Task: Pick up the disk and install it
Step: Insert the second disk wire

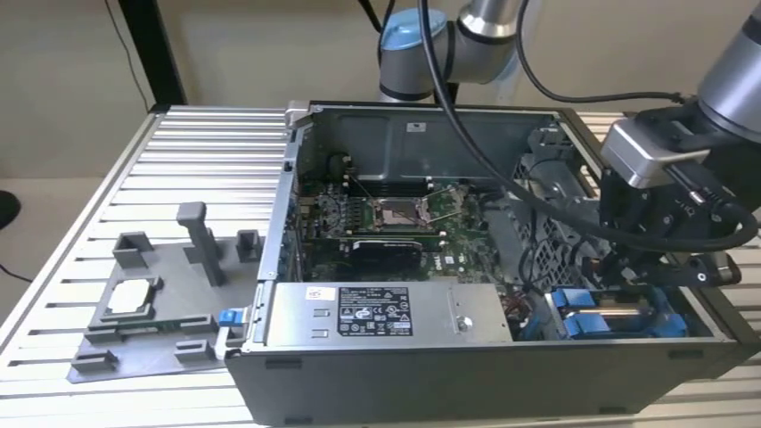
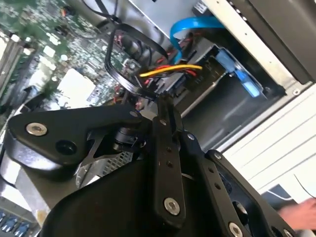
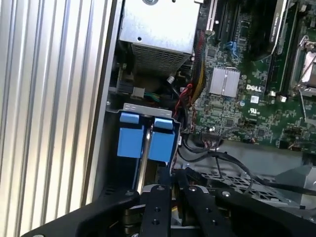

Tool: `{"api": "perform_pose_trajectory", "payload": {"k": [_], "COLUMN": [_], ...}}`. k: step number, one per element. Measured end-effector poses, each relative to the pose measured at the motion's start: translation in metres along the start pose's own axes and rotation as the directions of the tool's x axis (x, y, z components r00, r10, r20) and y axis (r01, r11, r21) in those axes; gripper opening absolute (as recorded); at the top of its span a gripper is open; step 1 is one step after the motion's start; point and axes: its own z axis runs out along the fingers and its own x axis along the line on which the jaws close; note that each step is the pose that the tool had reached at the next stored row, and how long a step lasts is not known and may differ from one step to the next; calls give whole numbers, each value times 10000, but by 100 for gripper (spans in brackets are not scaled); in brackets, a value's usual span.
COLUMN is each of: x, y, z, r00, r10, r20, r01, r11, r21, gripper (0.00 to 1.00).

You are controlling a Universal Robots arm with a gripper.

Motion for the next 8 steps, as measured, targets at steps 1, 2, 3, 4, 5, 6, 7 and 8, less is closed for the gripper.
{"api": "perform_pose_trajectory", "payload": {"k": [1, 2, 3, 4, 5, 6, 7, 8], "x": [-1, -2, -3, -3, -4, -7, -9, -12], "y": [1, 2, 4, 8, 13, 22, 36, 51], "z": [0, 0, 0, 0, 0, 1, 2, 3], "r00": [9998, 9993, 9985, 9973, 9957, 9946, 9935, 9925], "r10": [2, 3, 5, 9, 12, 16, 18, 20], "r20": [-186, -373, -547, -740, -930, -1042, -1142, -1220], "r01": [-1, 0, 1, 2, 4, 5, 5, 3], "r11": [10000, 10000, 9999, 9999, 9998, 9998, 9998, 9998], "r21": [44, 84, 119, 153, 179, 198, 196, 193], "gripper": [0, 0, 0, 0, 0, 0, 0, 0]}}
